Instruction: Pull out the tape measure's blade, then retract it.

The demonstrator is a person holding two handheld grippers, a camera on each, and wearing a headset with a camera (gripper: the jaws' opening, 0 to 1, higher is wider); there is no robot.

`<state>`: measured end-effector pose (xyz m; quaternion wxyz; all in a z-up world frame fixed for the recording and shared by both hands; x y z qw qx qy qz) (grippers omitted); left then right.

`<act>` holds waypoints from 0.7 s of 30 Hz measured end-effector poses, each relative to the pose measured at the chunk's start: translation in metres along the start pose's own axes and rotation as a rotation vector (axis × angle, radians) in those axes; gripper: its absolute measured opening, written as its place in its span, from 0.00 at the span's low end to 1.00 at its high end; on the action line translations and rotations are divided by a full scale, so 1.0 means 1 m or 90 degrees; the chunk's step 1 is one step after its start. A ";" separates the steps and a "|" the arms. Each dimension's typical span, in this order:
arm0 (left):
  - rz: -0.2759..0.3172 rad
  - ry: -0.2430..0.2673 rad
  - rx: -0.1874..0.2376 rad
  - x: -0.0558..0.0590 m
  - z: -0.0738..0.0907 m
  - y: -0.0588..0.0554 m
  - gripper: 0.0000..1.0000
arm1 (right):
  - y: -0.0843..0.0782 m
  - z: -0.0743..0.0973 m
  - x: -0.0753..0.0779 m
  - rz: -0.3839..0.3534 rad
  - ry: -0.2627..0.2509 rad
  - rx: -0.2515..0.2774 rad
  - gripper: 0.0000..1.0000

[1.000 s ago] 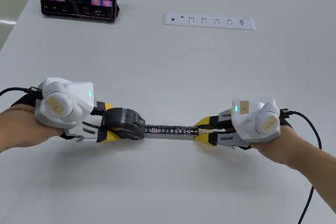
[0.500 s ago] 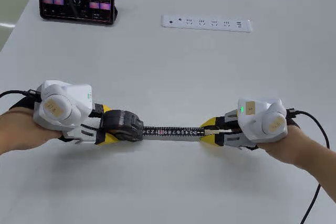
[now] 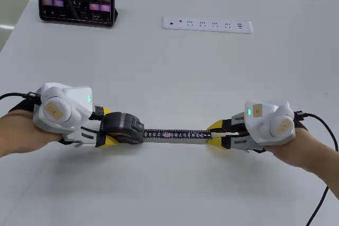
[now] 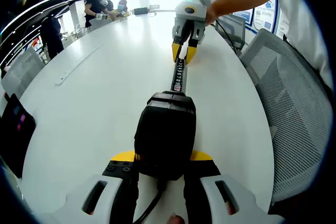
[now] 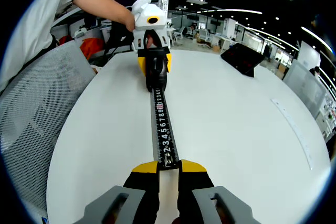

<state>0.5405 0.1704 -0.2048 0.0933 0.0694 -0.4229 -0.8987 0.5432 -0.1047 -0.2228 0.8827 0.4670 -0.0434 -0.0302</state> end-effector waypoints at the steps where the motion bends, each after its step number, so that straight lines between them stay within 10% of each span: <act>1: -0.001 0.000 0.000 0.000 0.000 0.000 0.28 | 0.000 0.001 0.000 0.000 0.000 -0.001 0.08; 21: 0.000 0.000 -0.002 -0.001 0.001 0.000 0.28 | -0.009 0.014 0.002 0.006 -0.005 -0.017 0.08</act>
Point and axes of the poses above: the centre of the closed fingertips' face, and the gripper's own axes: z roughly backward along the fingers, x roughly to its right, y roughly out of its top, the point moved 6 cm from there along z, roughly backward along the fingers, and after that the axes turned 10 degrees about x, right-handed, at the moved point
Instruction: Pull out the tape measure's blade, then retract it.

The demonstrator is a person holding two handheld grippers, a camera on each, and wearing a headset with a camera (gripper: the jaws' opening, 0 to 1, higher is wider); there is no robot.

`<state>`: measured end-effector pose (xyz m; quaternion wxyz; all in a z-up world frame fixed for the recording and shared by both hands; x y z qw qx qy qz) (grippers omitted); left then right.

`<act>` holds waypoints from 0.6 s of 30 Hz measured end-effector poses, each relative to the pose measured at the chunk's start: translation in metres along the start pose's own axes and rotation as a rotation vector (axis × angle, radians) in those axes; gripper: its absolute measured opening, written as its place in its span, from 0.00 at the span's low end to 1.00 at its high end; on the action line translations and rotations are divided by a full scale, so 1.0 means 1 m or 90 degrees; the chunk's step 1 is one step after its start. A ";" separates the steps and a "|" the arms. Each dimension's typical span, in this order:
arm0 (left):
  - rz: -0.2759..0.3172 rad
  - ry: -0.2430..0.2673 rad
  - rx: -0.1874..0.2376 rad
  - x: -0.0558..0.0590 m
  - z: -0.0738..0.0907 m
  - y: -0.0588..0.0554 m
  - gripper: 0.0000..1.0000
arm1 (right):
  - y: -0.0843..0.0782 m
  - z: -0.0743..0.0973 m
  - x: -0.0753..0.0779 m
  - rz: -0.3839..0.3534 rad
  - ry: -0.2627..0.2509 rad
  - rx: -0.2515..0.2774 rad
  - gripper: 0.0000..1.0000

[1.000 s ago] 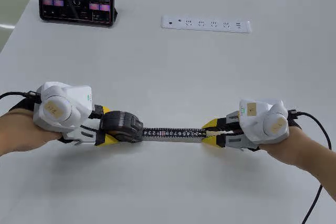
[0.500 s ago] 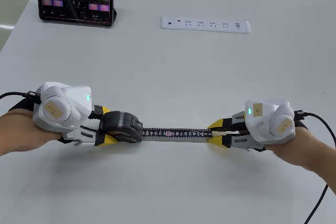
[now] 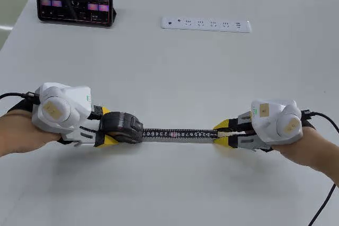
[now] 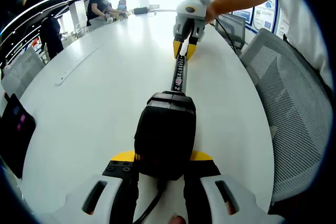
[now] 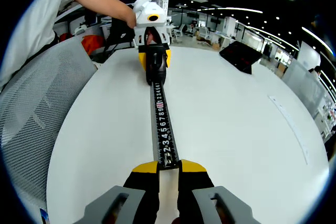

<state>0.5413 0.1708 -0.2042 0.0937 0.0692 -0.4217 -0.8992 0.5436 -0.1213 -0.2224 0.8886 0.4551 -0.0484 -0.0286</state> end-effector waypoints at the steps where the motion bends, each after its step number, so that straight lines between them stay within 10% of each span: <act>1: 0.000 0.000 0.000 0.000 0.000 0.000 0.28 | -0.001 0.002 0.000 -0.001 -0.001 -0.001 0.08; 18: -0.002 0.001 -0.004 0.000 0.000 0.000 0.28 | -0.016 0.025 0.002 0.000 -0.009 -0.025 0.08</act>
Point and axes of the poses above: the centre of the closed fingertips' face, and the gripper's own axes: z roughly backward along the fingers, x roughly to its right, y roughly out of its top, the point moved 6 cm from there along z, roughly backward along the fingers, and after that the axes turned 10 degrees about x, right-handed, at the moved point
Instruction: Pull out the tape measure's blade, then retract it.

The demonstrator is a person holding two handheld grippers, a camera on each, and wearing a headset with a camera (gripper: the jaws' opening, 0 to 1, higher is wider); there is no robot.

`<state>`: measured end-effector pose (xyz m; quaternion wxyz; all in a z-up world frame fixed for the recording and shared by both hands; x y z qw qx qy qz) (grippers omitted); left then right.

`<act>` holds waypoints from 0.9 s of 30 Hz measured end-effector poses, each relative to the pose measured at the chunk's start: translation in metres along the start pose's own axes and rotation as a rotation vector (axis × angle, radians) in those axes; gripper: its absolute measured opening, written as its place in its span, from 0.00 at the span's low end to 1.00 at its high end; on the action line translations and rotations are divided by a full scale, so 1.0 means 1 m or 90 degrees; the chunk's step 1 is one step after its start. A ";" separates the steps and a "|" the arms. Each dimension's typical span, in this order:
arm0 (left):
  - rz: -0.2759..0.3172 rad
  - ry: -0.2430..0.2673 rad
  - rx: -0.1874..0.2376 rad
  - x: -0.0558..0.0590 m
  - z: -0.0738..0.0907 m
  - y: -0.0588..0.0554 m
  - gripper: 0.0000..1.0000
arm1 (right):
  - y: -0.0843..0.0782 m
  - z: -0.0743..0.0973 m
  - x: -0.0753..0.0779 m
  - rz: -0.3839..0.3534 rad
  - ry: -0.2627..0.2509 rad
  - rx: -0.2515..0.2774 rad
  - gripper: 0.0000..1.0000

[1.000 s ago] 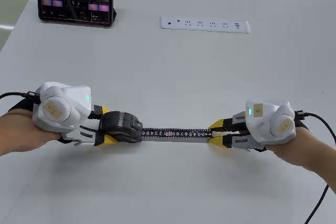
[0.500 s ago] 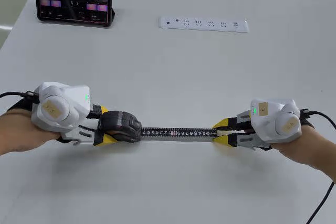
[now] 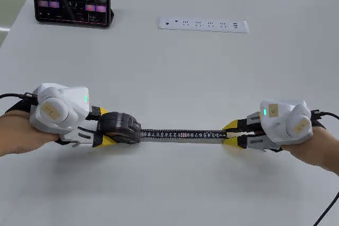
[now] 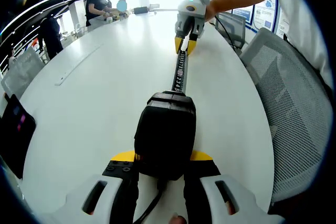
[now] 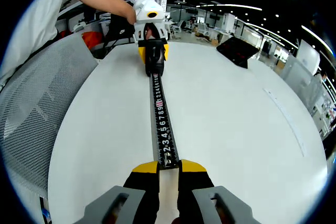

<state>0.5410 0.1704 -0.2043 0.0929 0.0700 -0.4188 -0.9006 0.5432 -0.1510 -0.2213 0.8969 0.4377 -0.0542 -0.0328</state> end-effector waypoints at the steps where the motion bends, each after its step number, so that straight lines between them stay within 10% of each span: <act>1: 0.000 0.000 0.000 0.000 0.000 0.000 0.28 | 0.000 0.001 0.000 0.000 0.000 -0.001 0.08; 27: 0.000 0.001 -0.003 0.001 -0.001 0.001 0.28 | -0.015 0.026 0.001 -0.009 -0.009 -0.026 0.09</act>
Point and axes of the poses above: the centre of the closed fingertips' face, and the gripper's own axes: z roughly backward along the fingers, x roughly to its right, y roughly out of its top, the point moved 6 cm from there along z, roughly backward along the fingers, and after that the axes turned 10 degrees about x, right-handed, at the moved point
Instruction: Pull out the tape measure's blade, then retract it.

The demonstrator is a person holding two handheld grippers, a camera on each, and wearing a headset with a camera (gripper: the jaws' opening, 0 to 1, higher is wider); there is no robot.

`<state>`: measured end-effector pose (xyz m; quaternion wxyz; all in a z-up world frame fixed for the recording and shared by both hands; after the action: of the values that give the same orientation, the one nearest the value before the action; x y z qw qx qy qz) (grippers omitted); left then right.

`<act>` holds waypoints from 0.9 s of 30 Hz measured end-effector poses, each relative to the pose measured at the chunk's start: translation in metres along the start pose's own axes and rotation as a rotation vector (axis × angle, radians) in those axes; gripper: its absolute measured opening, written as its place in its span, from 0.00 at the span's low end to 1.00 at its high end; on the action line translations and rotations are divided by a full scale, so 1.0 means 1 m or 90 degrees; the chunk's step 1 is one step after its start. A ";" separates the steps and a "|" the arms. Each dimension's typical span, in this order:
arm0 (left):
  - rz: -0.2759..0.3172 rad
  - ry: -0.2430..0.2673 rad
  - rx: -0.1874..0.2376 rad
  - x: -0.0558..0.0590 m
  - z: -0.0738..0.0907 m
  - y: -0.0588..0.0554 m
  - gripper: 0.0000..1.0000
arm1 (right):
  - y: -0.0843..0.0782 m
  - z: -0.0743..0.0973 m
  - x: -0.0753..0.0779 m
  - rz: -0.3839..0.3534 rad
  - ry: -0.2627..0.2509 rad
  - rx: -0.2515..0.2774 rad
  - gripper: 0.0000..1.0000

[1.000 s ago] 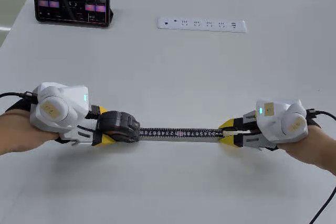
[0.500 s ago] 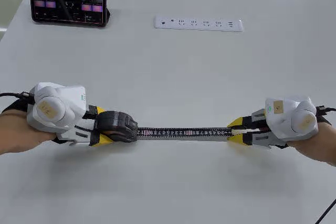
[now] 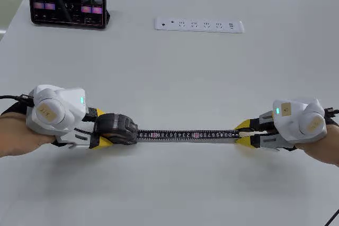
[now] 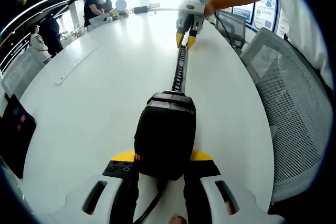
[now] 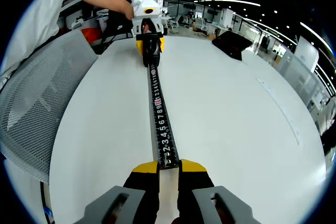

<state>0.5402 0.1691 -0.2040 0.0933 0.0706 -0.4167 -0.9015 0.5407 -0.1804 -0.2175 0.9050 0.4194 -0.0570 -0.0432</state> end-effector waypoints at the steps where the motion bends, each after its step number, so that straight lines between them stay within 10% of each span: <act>1: 0.000 0.001 0.000 0.000 0.000 0.000 0.28 | 0.001 0.000 0.000 -0.001 0.001 -0.001 0.09; 27: 0.005 0.009 -0.010 0.000 0.000 0.000 0.29 | 0.006 -0.003 0.000 -0.019 0.029 -0.035 0.11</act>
<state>0.5406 0.1690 -0.2040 0.1006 0.0749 -0.4093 -0.9038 0.5408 -0.1747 -0.2148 0.9165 0.3961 -0.0290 -0.0490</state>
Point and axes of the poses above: the centre of the closed fingertips' face, and the gripper's own axes: z roughly backward along the fingers, x roughly to its right, y roughly out of its top, the point moved 6 cm from there along z, roughly backward along the fingers, and after that the axes turned 10 degrees about x, right-handed, at the moved point
